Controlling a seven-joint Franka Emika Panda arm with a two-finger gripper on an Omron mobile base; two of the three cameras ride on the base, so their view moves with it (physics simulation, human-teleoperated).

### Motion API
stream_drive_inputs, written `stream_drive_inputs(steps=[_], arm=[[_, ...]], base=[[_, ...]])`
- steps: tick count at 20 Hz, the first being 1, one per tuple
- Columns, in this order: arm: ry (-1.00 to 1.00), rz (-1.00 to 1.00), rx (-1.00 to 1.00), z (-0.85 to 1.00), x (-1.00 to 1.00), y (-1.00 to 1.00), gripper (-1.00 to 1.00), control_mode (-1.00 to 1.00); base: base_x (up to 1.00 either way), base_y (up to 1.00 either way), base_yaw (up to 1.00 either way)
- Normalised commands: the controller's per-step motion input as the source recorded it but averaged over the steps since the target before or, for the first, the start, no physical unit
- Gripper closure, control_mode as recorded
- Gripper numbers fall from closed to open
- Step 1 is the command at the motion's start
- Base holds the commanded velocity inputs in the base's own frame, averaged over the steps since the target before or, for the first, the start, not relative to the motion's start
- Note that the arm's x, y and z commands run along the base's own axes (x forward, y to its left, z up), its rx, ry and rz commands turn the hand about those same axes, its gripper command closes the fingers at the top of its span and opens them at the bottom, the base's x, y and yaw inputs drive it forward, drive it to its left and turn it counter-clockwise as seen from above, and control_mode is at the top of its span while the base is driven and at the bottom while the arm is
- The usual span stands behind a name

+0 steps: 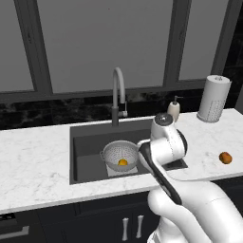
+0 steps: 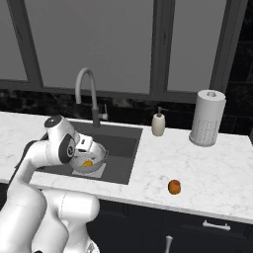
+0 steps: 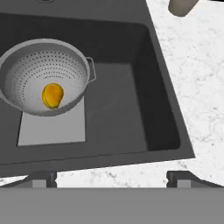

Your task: Put the colander in the sink, put the mango, peach in the colander, and turn on the sink faucet and pour water over the colander.

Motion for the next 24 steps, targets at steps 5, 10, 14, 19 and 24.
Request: stream_drive_inputs(steps=[5, 10, 14, 19, 24], arm=[[0.02, -0.27, -0.01, 0.18, -0.14, -0.80, -1.00, -1.00], [0.02, -0.26, 0.00, 0.22, -0.08, -0.85, -1.00, -1.00], [0.09, -0.22, 0.00, 0.25, 0.00, -0.87, -1.00, -1.00], [0.13, -0.16, 0.00, 0.15, -0.01, -0.88, -1.00, -1.00], [0.10, -0.03, 0.00, 0.07, 0.00, -0.83, -1.00, -1.00]], base=[[0.00, 0.00, 0.00], [0.00, 0.00, 0.00], [0.00, 0.00, 0.00], [0.00, 0.00, 0.00], [0.00, 0.00, 0.00]])
